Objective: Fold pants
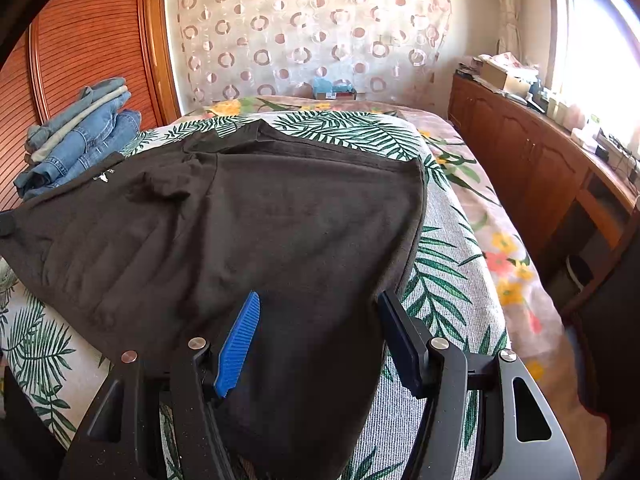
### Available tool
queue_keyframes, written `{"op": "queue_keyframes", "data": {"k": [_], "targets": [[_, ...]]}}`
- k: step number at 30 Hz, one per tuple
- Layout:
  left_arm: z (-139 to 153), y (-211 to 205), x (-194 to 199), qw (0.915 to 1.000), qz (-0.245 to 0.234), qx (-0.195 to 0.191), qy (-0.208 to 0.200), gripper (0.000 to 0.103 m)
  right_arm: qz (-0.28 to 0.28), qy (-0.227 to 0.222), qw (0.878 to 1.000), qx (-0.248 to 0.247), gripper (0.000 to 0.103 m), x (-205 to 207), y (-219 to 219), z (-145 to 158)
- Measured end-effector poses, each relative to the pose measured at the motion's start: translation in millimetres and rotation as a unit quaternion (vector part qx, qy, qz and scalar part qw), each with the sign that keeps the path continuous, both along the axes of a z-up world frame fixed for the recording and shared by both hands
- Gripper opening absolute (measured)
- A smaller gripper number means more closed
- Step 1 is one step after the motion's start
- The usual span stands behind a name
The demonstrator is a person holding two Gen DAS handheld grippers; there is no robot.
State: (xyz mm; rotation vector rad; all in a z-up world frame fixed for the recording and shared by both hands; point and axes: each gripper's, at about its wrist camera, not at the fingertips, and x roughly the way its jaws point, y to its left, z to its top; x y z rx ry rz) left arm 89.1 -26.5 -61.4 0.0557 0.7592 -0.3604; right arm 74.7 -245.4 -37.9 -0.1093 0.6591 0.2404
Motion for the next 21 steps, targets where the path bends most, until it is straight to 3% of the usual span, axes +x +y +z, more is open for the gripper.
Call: {"op": "queue_keyframes", "data": {"k": [21], "targets": [[25,-83,20,0.9958,-0.09,0.001,-0.016,0.004,-0.001,-0.001,1.0,0.01,0.063,-1,0,-2]]}}
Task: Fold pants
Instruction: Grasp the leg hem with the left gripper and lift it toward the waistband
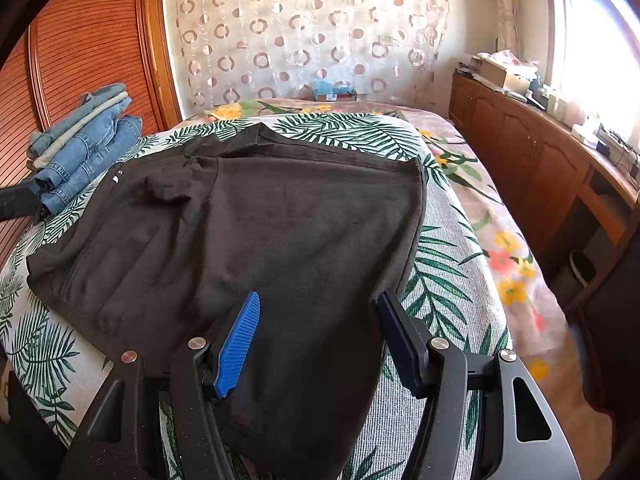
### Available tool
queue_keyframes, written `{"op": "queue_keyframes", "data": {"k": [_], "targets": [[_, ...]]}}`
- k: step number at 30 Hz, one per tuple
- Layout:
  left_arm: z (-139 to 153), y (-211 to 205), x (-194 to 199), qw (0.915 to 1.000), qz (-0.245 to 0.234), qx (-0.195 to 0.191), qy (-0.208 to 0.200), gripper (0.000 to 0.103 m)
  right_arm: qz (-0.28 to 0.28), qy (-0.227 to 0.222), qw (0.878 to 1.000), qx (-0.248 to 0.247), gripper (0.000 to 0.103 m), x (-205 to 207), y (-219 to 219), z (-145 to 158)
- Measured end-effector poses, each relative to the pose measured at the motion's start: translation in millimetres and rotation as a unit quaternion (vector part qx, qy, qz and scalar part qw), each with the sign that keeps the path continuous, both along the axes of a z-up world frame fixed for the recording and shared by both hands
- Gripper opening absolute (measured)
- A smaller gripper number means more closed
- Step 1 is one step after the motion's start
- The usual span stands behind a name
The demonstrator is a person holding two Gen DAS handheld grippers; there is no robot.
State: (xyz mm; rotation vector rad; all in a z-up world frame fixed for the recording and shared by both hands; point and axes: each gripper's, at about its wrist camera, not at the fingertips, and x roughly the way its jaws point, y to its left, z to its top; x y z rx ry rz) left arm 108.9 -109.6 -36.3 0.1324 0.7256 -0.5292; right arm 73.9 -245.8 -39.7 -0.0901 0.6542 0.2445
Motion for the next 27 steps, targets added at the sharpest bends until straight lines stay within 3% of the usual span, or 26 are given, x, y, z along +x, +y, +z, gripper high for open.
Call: {"op": "queue_keyframes", "data": {"k": [7,11,13,17,23,25,27], "targets": [[16,-5,4,0.9999,0.004,-0.001,-0.016,0.004,0.0,-0.001,1.0,0.003,0.063,-1,1,0],[20,12,7,0.9993,0.035,-0.001,-0.014,0.004,-0.004,-0.004,1.0,0.005,0.063,-1,1,0],[17,23,6,0.9986,0.05,0.008,-0.012,0.013,-0.004,-0.005,1.0,0.003,0.063,-2,2,-1],[6,47,-2,0.9964,0.081,0.026,-0.005,0.046,-0.004,-0.002,1.0,-0.001,0.063,-1,4,-1],[-16,57,-24,0.9971,0.069,0.029,0.018,0.05,-0.008,-0.004,1.0,-0.001,0.063,-1,4,0],[-20,56,-31,0.9978,0.058,0.022,0.022,0.058,-0.007,-0.004,1.0,-0.003,0.063,-1,4,-1],[-26,51,-36,0.9983,0.046,0.025,0.024,0.074,-0.007,-0.004,1.0,-0.005,0.063,-1,5,-1]]}}
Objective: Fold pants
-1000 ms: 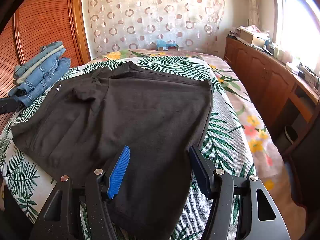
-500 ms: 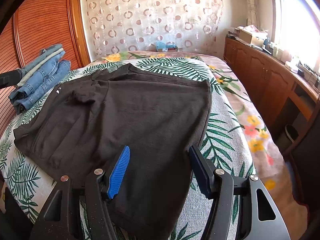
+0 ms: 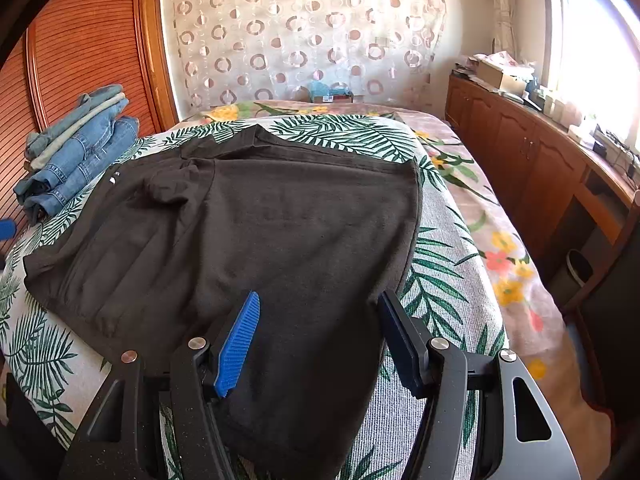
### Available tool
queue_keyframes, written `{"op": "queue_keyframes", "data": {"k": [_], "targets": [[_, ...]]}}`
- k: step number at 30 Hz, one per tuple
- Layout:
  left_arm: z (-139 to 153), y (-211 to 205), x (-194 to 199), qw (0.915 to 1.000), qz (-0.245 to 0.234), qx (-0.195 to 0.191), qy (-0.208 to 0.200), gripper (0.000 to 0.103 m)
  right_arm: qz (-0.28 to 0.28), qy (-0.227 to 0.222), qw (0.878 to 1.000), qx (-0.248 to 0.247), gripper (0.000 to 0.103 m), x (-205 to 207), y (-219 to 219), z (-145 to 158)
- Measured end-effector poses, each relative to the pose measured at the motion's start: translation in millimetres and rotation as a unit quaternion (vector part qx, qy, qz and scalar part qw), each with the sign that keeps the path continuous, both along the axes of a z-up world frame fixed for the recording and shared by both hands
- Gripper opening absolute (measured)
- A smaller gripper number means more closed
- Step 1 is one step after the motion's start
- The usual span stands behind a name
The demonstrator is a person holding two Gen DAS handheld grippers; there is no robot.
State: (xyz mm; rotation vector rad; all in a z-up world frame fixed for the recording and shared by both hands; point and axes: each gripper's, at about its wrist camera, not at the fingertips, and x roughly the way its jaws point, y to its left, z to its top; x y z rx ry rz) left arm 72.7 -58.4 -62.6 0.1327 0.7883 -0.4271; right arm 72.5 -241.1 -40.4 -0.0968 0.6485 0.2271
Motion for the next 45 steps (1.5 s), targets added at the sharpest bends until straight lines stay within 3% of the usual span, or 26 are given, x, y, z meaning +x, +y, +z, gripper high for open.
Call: {"op": "queue_keyframes", "data": {"k": [8,11,12,15,18,35,41,45], "targets": [[-25,-7,15,0.9989,0.012,0.046,0.004,0.075,0.001,-0.001,1.0,-0.003,0.063,-2,-1,1],[-28,-5,19,0.9989,0.008,0.047,0.002,0.059,0.005,-0.002,1.0,-0.007,0.063,-4,-2,4],[-29,-4,19,0.999,0.004,0.043,0.003,0.045,0.007,-0.004,1.0,-0.003,0.063,-7,-3,6],[-24,-7,21,0.9992,0.003,0.04,-0.001,0.019,0.009,-0.014,1.0,0.007,0.063,-16,-9,12],[-17,-18,25,0.9992,-0.009,0.039,-0.008,0.007,0.002,-0.025,1.0,0.013,0.063,-26,-18,17],[37,-127,48,0.9929,-0.114,0.004,-0.034,0.005,-0.039,-0.034,0.998,0.046,0.063,-56,-59,19],[41,-154,42,0.9892,-0.143,0.0,-0.032,0.005,-0.047,-0.043,0.997,0.045,0.063,-63,-63,23],[36,-156,42,0.99,-0.139,0.004,-0.026,0.005,-0.046,-0.046,0.997,0.047,0.063,-66,-62,23]]}}
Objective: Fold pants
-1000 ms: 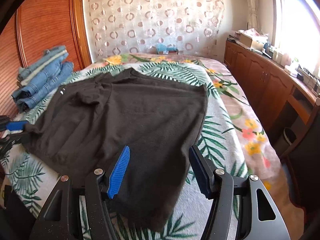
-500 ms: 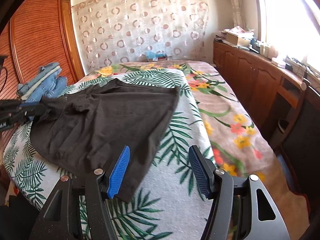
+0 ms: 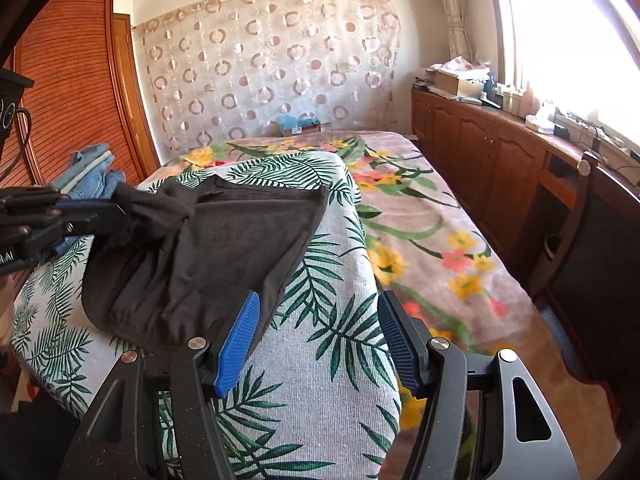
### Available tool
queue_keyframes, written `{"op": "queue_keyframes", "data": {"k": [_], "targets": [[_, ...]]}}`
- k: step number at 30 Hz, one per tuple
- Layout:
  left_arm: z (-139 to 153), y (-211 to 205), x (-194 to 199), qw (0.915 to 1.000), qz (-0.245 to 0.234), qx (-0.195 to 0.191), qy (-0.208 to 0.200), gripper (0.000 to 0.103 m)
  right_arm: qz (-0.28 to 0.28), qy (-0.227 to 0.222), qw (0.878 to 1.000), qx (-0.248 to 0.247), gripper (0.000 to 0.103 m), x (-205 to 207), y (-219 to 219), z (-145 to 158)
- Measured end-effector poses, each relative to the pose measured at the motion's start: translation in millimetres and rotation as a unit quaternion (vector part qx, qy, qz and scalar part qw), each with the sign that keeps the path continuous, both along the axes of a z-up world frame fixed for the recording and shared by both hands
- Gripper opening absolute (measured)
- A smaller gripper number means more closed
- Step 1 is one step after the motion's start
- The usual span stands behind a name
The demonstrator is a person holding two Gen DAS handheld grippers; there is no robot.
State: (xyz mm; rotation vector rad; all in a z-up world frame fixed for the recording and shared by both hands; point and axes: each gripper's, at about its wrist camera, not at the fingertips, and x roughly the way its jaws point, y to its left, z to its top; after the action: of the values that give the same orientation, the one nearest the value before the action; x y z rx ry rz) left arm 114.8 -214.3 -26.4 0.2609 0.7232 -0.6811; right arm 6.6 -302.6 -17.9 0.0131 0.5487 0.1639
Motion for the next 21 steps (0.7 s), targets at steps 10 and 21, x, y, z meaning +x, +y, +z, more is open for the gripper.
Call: {"op": "queue_keyframes", "data": {"k": [10,21], "targets": [[3,23,-2,0.9993,0.037,0.007,-0.001,0.042,0.021,-0.002,1.0,-0.006,0.063,4,12,2],[-9,69,-4,0.9966,0.081,-0.003,-0.01,0.079,0.057,0.002,0.998,-0.009,0.063,11,29,1]]}}
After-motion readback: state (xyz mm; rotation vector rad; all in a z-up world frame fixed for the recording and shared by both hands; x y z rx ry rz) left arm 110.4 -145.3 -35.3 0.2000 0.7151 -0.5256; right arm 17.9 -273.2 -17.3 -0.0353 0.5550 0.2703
